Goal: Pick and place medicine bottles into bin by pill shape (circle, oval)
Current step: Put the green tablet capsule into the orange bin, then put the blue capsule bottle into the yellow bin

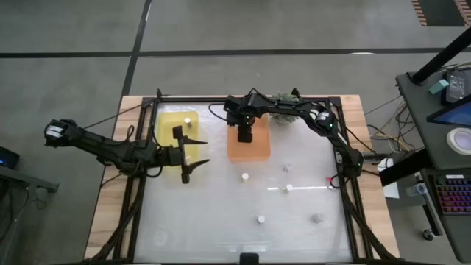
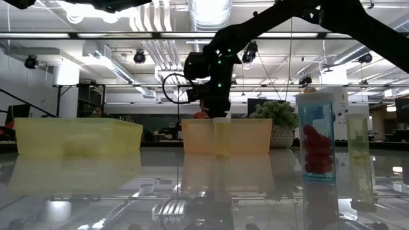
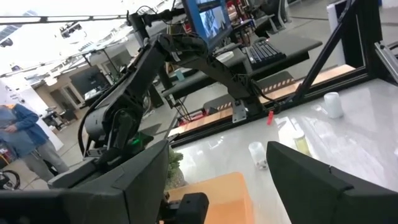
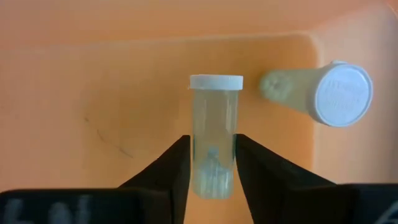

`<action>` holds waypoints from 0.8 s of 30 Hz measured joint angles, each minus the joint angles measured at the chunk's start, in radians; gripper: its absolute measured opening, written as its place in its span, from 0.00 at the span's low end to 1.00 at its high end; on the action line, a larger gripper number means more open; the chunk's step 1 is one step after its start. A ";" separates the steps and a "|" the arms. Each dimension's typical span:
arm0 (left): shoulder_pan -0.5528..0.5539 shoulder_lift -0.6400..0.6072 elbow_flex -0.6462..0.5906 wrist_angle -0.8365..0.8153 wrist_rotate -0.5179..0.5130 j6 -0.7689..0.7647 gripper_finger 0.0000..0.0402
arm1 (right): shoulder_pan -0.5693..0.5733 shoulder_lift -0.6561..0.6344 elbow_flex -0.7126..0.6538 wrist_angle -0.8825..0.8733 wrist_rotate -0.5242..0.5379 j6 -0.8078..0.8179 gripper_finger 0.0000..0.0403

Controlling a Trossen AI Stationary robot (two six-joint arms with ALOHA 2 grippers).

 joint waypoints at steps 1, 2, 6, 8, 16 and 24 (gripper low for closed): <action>0.000 0.000 0.000 0.001 0.000 0.000 0.63 | 0.000 0.000 -0.002 0.000 0.000 0.001 0.31; 0.000 0.000 0.000 0.001 0.000 0.000 0.63 | 0.000 0.000 -0.003 0.001 0.000 0.003 0.33; 0.000 0.000 0.000 0.002 0.000 0.003 0.63 | 0.000 0.000 -0.009 0.007 0.006 0.014 0.39; 0.000 0.000 0.000 0.002 0.000 0.003 0.63 | 0.000 0.000 -0.007 0.001 0.007 0.017 0.41; 0.000 0.000 0.000 0.002 0.000 0.004 0.63 | 0.023 -0.066 0.000 -0.035 0.009 0.099 0.44; 0.000 0.000 0.000 0.003 0.000 0.004 0.63 | 0.136 -0.178 -0.012 -0.095 0.006 0.293 0.41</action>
